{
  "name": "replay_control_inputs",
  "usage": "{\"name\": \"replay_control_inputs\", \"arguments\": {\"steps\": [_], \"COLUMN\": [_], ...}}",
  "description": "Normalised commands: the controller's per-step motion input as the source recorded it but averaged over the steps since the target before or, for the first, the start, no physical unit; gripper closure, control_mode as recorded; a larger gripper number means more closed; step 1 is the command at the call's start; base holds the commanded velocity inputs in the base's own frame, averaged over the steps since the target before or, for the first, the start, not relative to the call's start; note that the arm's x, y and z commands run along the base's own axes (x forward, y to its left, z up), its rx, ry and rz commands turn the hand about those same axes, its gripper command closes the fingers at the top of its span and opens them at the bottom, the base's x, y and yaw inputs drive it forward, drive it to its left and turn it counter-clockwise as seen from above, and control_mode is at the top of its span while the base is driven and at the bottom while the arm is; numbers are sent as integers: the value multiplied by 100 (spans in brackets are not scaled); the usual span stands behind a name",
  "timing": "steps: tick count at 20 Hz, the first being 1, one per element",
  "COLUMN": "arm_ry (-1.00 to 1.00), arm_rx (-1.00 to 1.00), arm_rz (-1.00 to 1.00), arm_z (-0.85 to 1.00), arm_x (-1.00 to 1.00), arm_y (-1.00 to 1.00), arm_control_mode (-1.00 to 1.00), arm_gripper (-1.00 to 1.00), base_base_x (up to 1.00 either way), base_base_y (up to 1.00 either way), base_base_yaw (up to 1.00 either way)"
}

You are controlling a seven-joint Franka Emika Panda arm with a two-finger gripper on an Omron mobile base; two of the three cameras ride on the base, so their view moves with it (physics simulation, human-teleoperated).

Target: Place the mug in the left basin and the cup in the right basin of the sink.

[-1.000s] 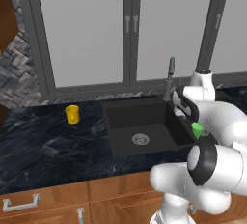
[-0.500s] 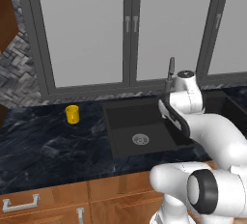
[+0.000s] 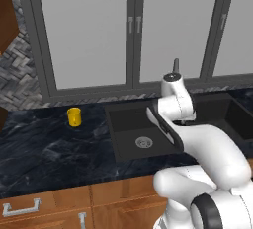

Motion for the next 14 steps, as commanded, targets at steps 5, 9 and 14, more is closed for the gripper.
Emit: {"name": "replay_control_inputs", "arguments": {"steps": [5,9,14], "arm_ry": [-11,-4,0], "arm_rx": [0,0,5], "arm_rz": [-8,0,6], "arm_z": [7,9,10], "arm_x": [-15,-12,-10], "arm_y": [55,52,45], "arm_control_mode": [-100,-100,-100], "arm_gripper": [-100,-100,-100], "base_base_x": [0,0,0], "base_base_y": [0,0,0], "base_base_yaw": [0,0,0]}}
